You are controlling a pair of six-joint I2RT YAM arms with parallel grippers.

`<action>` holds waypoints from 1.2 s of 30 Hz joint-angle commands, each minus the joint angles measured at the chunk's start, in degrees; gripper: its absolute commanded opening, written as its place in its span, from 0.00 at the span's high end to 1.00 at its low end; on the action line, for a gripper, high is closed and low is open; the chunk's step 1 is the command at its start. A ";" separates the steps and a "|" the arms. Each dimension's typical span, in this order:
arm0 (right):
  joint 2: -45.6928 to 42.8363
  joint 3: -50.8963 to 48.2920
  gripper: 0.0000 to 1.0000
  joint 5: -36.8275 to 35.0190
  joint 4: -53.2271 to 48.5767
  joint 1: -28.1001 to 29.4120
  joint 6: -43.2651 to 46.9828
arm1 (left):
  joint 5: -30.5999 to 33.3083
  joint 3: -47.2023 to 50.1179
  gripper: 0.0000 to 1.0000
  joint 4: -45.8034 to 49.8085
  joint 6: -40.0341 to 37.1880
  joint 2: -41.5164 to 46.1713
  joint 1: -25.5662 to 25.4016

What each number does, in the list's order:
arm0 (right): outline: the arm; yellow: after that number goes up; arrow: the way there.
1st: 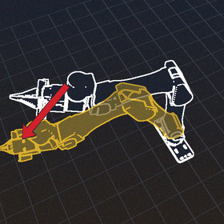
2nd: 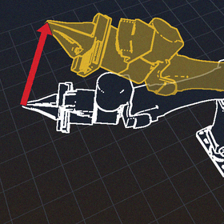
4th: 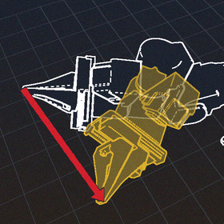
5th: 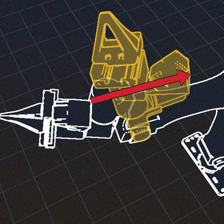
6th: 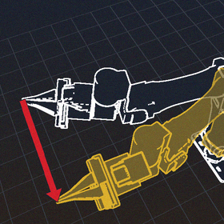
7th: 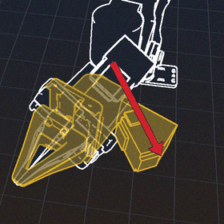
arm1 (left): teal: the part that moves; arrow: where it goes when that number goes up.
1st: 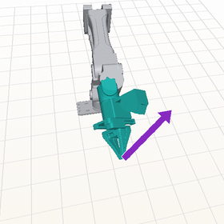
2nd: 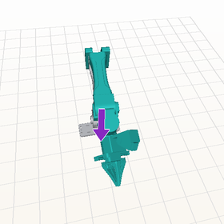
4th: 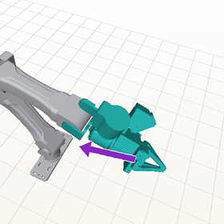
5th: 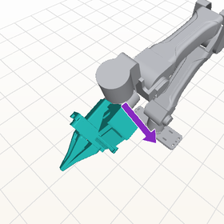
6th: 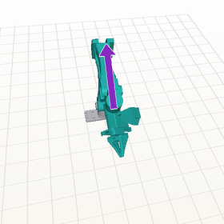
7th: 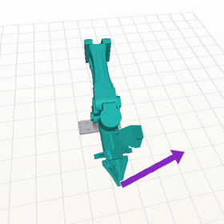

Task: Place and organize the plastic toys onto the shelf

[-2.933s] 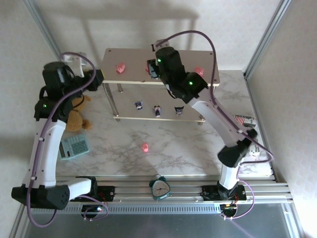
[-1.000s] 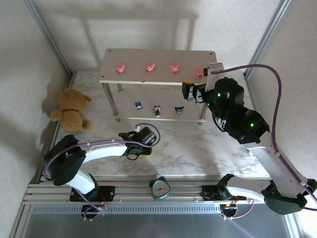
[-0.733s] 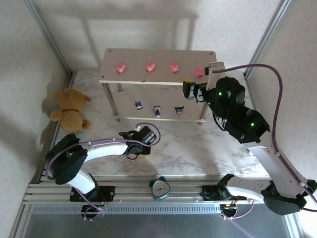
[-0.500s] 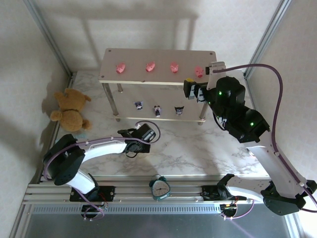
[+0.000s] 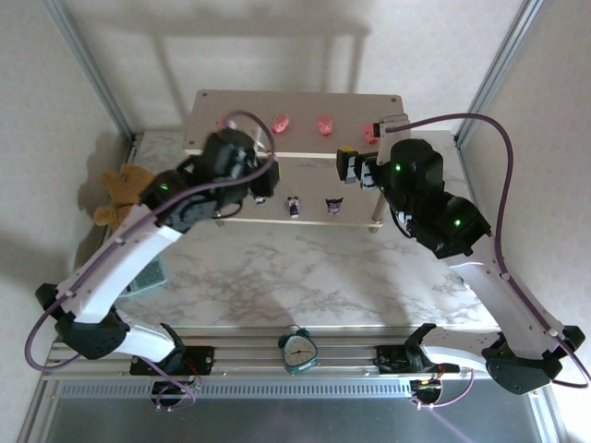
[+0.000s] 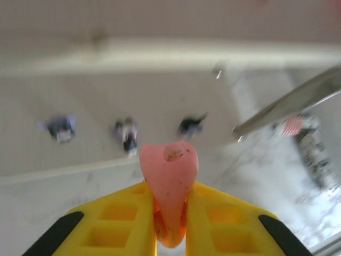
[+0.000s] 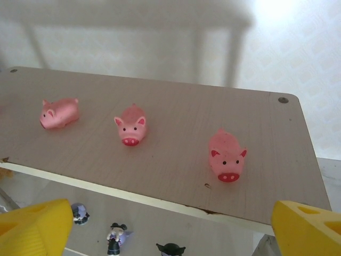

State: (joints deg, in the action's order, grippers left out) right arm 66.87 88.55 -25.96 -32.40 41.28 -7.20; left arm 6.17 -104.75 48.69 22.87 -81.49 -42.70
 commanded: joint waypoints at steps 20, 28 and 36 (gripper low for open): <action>1.04 4.71 0.04 -1.29 0.84 -0.41 1.05 | -6.84 -20.88 0.80 9.15 -15.83 -15.34 16.14; 1.28 4.52 0.04 -1.21 1.20 -0.42 1.23 | -10.43 -20.90 0.80 7.10 -15.67 -16.56 17.47; 0.69 3.74 0.04 -1.73 1.80 -0.58 1.64 | -12.30 -21.45 0.80 7.00 -15.47 -18.91 18.42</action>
State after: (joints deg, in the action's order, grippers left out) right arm 67.99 91.39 -25.96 -32.34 41.12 -6.57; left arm -4.40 -124.51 56.05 8.08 -99.57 -25.04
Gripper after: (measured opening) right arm 0.958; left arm 0.202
